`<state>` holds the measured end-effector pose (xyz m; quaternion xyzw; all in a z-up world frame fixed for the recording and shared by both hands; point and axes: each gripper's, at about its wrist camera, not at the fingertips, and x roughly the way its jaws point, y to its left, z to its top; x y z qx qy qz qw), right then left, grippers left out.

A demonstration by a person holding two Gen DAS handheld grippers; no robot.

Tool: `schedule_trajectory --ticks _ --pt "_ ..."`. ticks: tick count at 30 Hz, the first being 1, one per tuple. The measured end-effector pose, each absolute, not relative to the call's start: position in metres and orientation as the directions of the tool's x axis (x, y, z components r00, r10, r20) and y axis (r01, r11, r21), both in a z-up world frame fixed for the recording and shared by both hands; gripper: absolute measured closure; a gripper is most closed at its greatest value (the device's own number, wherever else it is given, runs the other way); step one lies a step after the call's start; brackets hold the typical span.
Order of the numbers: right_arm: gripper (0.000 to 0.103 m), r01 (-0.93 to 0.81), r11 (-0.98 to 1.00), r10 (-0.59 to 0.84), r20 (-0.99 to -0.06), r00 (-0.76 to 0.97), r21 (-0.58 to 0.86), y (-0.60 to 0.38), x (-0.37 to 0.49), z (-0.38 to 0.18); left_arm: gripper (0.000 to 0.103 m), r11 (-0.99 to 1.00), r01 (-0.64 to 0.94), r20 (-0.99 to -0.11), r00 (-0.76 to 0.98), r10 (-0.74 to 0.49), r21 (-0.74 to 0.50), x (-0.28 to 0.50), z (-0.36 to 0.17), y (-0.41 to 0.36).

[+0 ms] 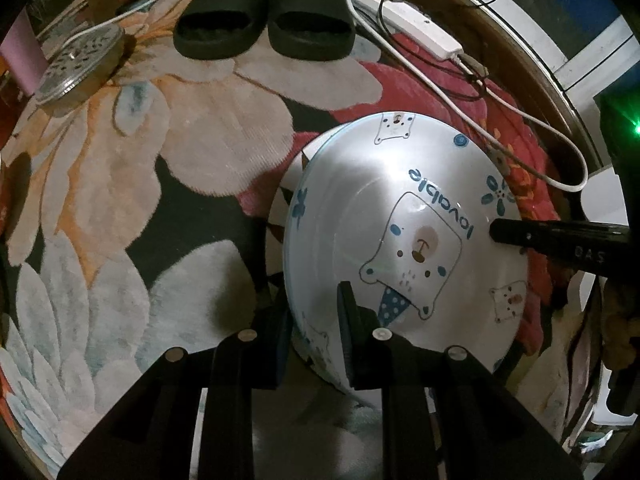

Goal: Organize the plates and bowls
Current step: 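Lift the bear-print plate and carry it over the leaf-pattern plate, then lower the bear-print plate onto the leaf-pattern plate and open the right tool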

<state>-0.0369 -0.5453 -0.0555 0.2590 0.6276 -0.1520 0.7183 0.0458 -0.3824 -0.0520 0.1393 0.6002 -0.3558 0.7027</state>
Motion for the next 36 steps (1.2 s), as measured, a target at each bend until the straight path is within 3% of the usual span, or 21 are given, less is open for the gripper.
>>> schedule_trajectory --ticks 4,6,8,10,13,16,18,22,26,36 --pt "0.092 0.547 0.812 0.119 -0.976 0.183 0.202 -0.545 -0.04 -0.057 0.079 0.708 0.662 -0.94 0.015 -0.342 -0.247 0.045 -0.053 -0.383" --pt "0.09 0.555 0.803 0.134 -0.973 0.189 0.218 -0.546 -0.039 -0.057 0.067 0.707 0.643 -0.93 -0.022 -0.368 -0.295 0.048 -0.054 -0.382" --pt "0.09 0.566 0.792 0.147 -0.971 0.189 0.23 -0.547 -0.04 -0.059 0.043 0.692 0.621 -0.908 -0.079 -0.41 -0.367 0.05 -0.055 -0.383" --pt "0.09 0.571 0.786 0.155 -0.97 0.19 0.237 -0.547 -0.042 -0.06 0.029 0.682 0.604 -0.893 -0.116 -0.435 -0.411 0.05 -0.055 -0.384" --pt "0.084 0.569 0.784 0.162 -0.967 0.199 0.248 -0.545 -0.042 -0.059 0.019 0.68 0.601 -0.888 -0.12 -0.444 -0.421 0.046 -0.053 -0.386" --pt "0.065 0.56 0.784 0.156 -0.958 0.239 0.268 -0.542 -0.041 -0.051 0.01 0.671 0.616 -0.888 -0.106 -0.448 -0.413 0.042 -0.048 -0.389" --pt "0.046 0.546 0.792 0.145 -0.953 0.267 0.274 -0.54 -0.038 -0.043 0.001 0.675 0.625 -0.892 -0.081 -0.444 -0.392 0.041 -0.044 -0.388" --pt "0.036 0.515 0.82 0.106 -0.951 0.289 0.248 -0.532 -0.034 -0.03 0.001 0.685 0.641 -0.896 -0.012 -0.444 -0.347 0.042 -0.032 -0.381" --pt "0.004 0.515 0.832 0.061 -0.956 0.288 0.208 -0.525 -0.034 -0.028 0.001 0.71 0.647 -0.908 0.067 -0.414 -0.276 0.044 -0.027 -0.372" --pt "0.004 0.521 0.835 0.039 -0.964 0.262 0.175 -0.506 -0.029 -0.029 0.001 0.767 0.597 -0.912 0.137 -0.386 -0.235 0.061 -0.024 -0.33"
